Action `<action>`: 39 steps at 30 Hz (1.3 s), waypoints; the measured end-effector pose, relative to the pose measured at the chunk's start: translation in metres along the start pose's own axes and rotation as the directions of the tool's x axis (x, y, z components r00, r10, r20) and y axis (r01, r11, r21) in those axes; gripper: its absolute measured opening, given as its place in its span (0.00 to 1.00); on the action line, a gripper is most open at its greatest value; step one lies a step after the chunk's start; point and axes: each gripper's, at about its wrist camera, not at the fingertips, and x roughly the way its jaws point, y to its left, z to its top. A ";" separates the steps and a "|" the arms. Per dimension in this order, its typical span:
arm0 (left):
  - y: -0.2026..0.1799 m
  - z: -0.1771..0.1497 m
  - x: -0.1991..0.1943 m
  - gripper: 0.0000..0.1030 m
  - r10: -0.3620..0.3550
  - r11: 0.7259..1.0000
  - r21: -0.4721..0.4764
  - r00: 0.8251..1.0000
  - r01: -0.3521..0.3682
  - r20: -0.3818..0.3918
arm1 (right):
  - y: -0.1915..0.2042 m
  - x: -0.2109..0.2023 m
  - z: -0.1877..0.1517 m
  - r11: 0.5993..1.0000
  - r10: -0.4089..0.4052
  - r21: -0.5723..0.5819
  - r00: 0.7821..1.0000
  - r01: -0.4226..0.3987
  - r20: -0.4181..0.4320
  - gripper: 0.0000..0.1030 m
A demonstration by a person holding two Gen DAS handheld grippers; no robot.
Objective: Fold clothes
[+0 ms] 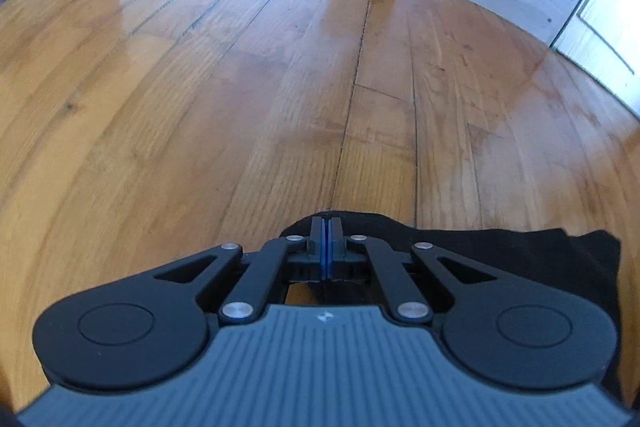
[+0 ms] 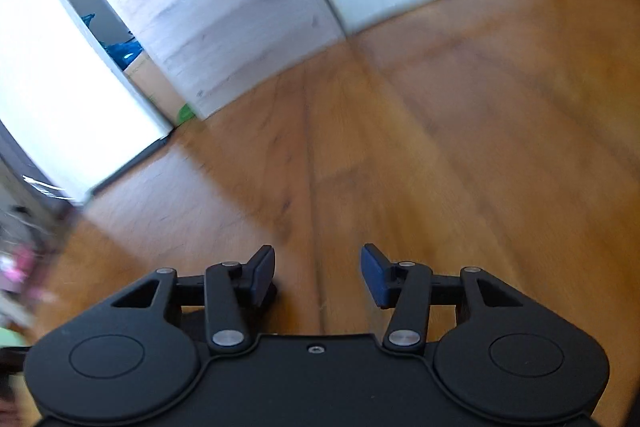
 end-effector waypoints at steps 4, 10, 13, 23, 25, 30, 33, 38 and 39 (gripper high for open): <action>0.005 -0.001 0.002 0.04 -0.050 0.999 -0.022 0.999 0.049 -0.015 | -0.009 0.022 -0.003 0.993 0.101 0.082 0.983 -0.090 -0.151 0.57; 0.024 -0.016 0.000 0.51 -0.117 0.981 -0.162 0.991 0.105 -0.070 | 0.015 0.048 -0.019 0.996 0.086 -0.013 0.981 -0.090 -0.174 0.73; 0.025 -0.025 0.003 0.65 -0.128 0.982 -0.153 0.987 0.111 -0.101 | 0.035 0.060 -0.022 0.970 0.097 -0.200 0.973 -0.140 -0.211 0.65; -0.041 -0.036 -0.034 0.04 -0.134 0.979 0.181 0.965 0.094 0.226 | 0.089 0.021 -0.036 0.858 0.139 -0.511 0.983 -0.058 0.122 0.06; -0.041 -0.034 -0.032 0.06 -0.100 0.983 0.177 0.964 0.057 0.245 | 0.084 0.019 -0.030 0.877 0.098 -0.480 0.977 0.006 0.190 0.06; -0.033 -0.025 0.007 0.23 0.219 0.963 0.132 0.969 -0.233 0.115 | 0.059 0.043 -0.021 0.908 -0.161 -0.359 0.971 0.215 0.175 0.12; -0.019 -0.023 -0.013 0.36 0.167 0.983 0.053 0.977 -0.175 0.133 | 0.060 0.034 -0.011 0.885 -0.279 -0.330 0.941 0.329 0.191 0.23; -0.013 -0.036 -0.063 0.48 0.070 0.998 -0.005 0.996 -0.070 0.062 | 0.066 0.011 0.006 0.945 -0.231 -0.229 0.972 0.233 0.037 0.23; -0.018 -0.041 -0.070 0.48 0.093 0.995 0.033 0.996 -0.093 0.013 | 0.070 0.005 0.005 0.955 -0.215 -0.204 0.976 0.214 0.020 0.23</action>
